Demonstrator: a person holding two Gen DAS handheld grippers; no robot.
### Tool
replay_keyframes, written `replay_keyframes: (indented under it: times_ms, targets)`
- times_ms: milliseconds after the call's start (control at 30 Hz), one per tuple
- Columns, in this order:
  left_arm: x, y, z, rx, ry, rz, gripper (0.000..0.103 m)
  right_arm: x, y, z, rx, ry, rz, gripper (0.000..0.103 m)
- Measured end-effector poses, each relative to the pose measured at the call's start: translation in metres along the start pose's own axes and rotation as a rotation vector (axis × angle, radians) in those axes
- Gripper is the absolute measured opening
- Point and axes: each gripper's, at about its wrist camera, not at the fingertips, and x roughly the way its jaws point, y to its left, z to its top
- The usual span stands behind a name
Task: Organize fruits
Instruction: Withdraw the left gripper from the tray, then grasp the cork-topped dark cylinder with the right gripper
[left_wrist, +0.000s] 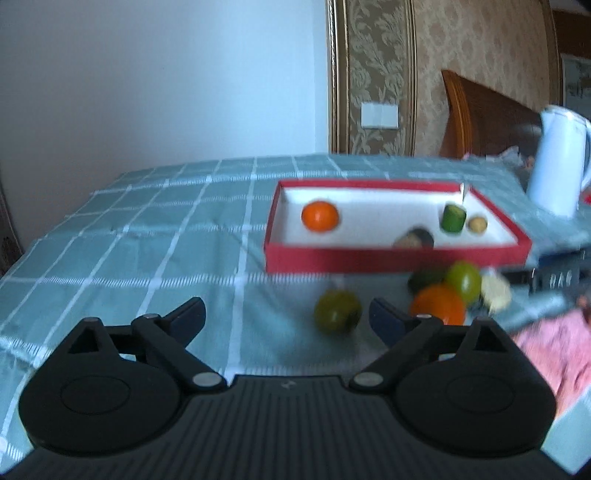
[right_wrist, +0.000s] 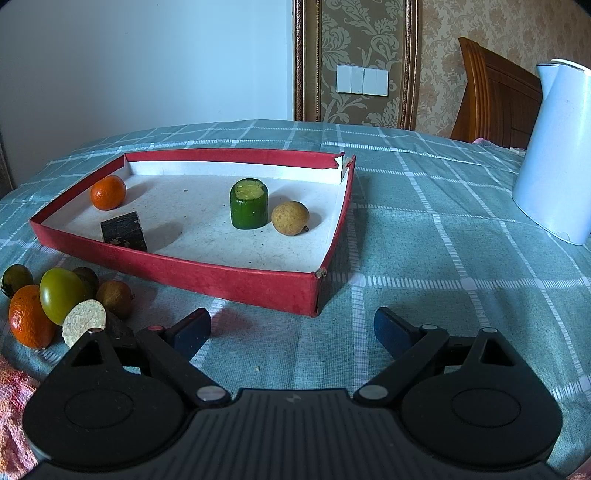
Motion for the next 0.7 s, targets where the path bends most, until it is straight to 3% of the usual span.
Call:
replay_keyframes:
  times_ms: [267,433,700]
  targets:
    - [0.012,0.007,-0.016,-0.012,0.059,-0.008,0.094,-0.012,-0.007,-0.004,0.033,-0.038,0.025,0.096]
    - [0.017,0.012,-0.017,-0.031,0.086,-0.029,0.098,-0.037,-0.01,-0.011,0.083,-0.08,0.136,0.096]
    - [0.022,0.009,-0.018,-0.017,0.114,-0.026,0.103,-0.06,0.033,-0.019,-0.08,-0.136,0.225,0.096]
